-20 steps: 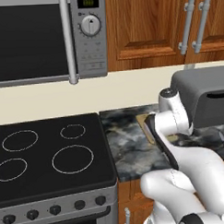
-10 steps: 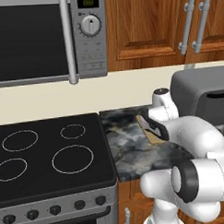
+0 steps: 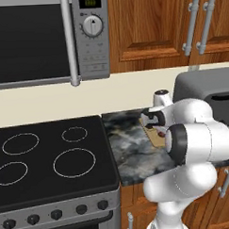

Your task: Retrieve the sausage and cheese from the fridge and place them on the cutting board on the counter.

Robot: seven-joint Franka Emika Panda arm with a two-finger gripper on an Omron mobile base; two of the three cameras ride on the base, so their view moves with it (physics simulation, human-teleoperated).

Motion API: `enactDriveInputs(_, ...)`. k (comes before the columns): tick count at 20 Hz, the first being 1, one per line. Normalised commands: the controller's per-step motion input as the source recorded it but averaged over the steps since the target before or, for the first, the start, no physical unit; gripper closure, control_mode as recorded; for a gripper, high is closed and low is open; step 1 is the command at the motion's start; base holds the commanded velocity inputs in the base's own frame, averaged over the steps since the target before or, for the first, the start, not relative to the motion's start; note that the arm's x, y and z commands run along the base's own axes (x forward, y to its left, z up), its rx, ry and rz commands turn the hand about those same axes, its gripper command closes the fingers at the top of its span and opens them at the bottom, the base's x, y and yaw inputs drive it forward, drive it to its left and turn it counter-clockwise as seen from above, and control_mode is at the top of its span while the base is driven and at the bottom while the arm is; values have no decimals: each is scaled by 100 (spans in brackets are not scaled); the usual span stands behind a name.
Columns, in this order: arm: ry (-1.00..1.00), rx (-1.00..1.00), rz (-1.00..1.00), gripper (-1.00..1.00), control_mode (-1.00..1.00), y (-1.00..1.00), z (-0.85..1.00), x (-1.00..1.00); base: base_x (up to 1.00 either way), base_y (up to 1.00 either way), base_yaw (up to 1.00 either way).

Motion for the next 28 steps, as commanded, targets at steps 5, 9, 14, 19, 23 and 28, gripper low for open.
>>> enactDriveInputs(5,0,6,-15,100,-100,-13,-33,48,0,0,0)
enactDriveInputs(9,0,1,-5,100,-100,1,-31,40,0,0,0)
enactDriveInputs(14,0,0,0,100,-100,-1,-27,33,0,0,0)
enactDriveInputs(19,0,0,0,100,-100,-10,-39,10,0,0,0)
enactDriveInputs(23,0,0,0,100,-100,-19,-41,1,0,0,0)
enactDriveInputs(28,-1,0,4,100,-100,-19,-39,-2,0,0,0)
